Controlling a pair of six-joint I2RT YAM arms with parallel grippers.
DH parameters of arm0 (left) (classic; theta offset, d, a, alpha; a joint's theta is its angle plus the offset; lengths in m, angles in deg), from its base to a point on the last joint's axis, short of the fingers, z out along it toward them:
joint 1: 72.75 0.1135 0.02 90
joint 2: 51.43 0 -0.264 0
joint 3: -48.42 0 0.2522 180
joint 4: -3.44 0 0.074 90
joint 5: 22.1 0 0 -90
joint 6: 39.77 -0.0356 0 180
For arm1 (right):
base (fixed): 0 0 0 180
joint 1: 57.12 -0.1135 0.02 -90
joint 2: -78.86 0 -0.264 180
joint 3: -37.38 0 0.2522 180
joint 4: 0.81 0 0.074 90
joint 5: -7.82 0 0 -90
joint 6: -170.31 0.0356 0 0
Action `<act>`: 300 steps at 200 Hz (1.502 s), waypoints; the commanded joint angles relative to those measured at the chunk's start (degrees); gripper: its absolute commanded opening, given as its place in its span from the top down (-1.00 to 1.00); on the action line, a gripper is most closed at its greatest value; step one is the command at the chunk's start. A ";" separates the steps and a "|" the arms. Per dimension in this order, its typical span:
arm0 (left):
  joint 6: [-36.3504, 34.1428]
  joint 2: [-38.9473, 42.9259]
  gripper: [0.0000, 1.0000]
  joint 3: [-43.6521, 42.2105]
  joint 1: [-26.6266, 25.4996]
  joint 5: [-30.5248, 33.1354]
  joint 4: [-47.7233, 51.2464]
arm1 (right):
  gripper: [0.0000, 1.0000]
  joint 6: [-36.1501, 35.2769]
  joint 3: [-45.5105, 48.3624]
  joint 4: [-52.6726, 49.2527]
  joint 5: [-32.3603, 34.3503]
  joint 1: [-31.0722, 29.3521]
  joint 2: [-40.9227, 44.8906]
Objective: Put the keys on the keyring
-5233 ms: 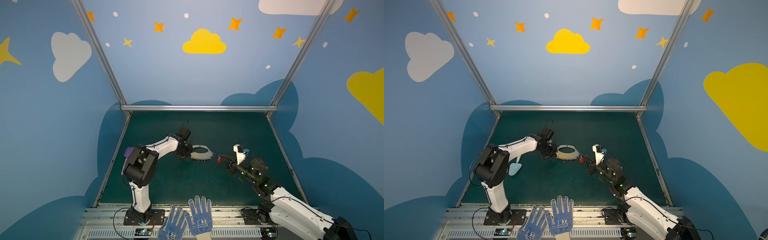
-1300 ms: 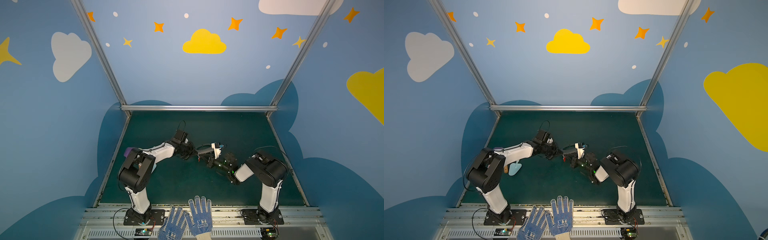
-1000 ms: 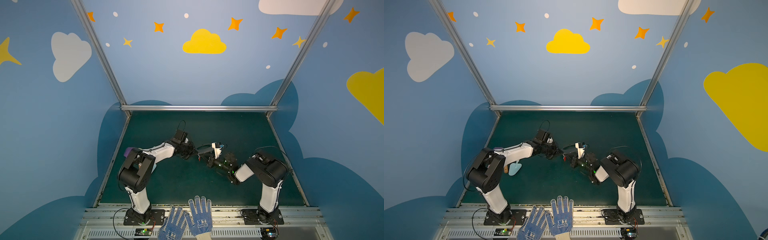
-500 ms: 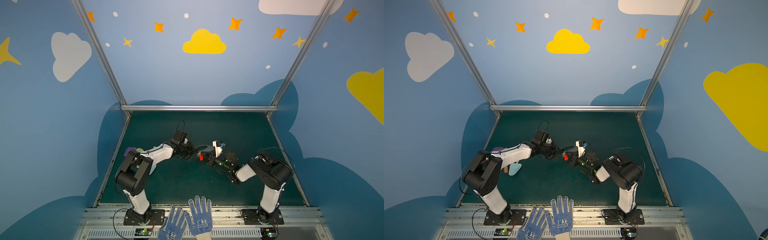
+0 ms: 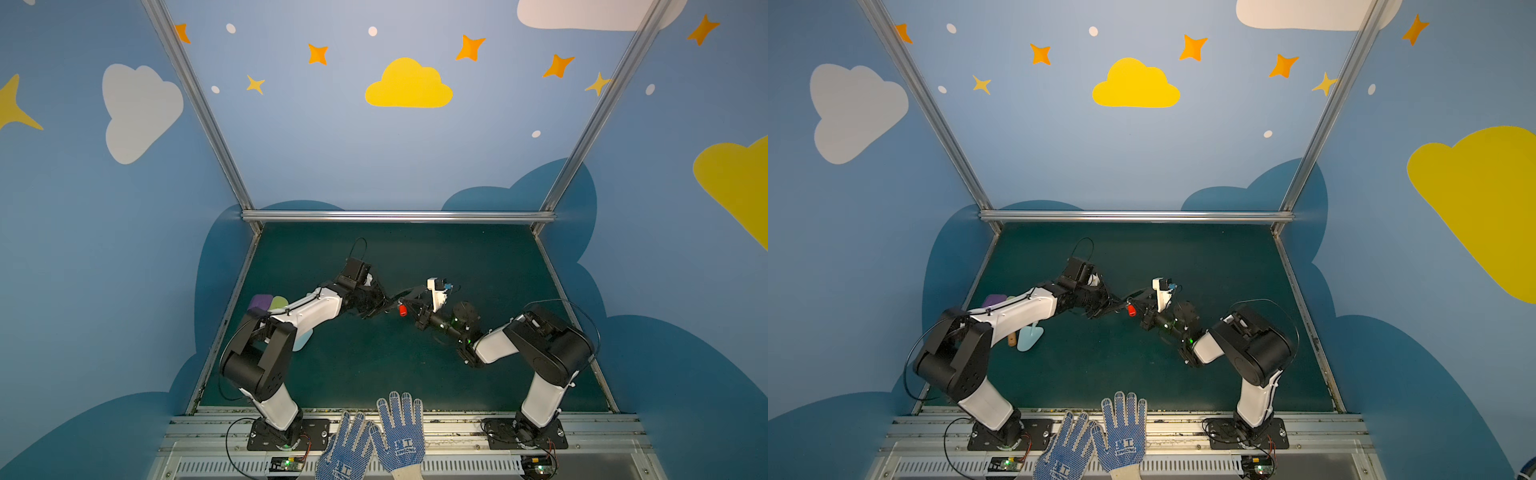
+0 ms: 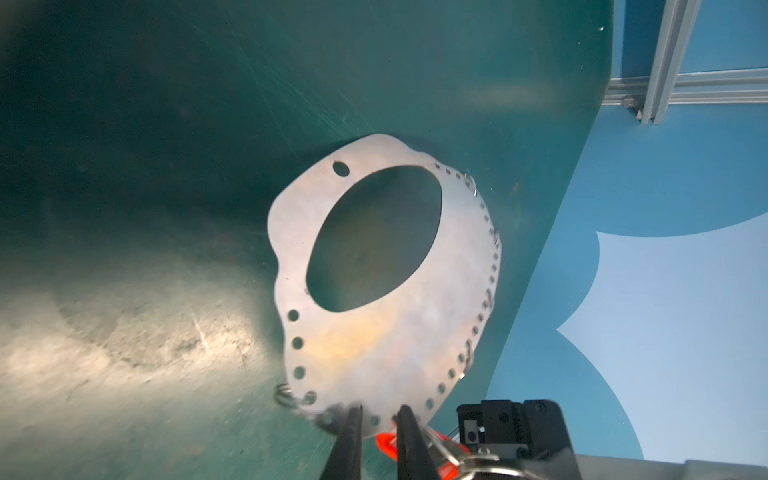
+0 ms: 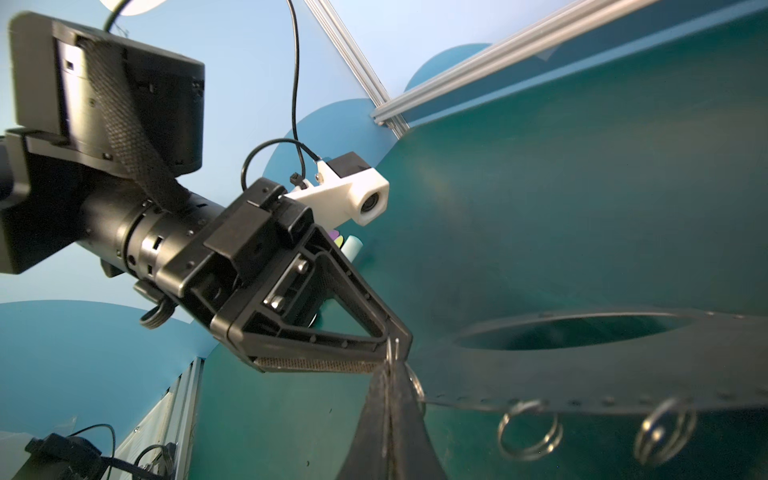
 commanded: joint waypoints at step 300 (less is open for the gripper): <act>-20.48 17.34 0.44 11.18 1.91 -24.74 -4.33 | 1.00 10.23 -13.63 -15.37 -37.25 12.41 22.64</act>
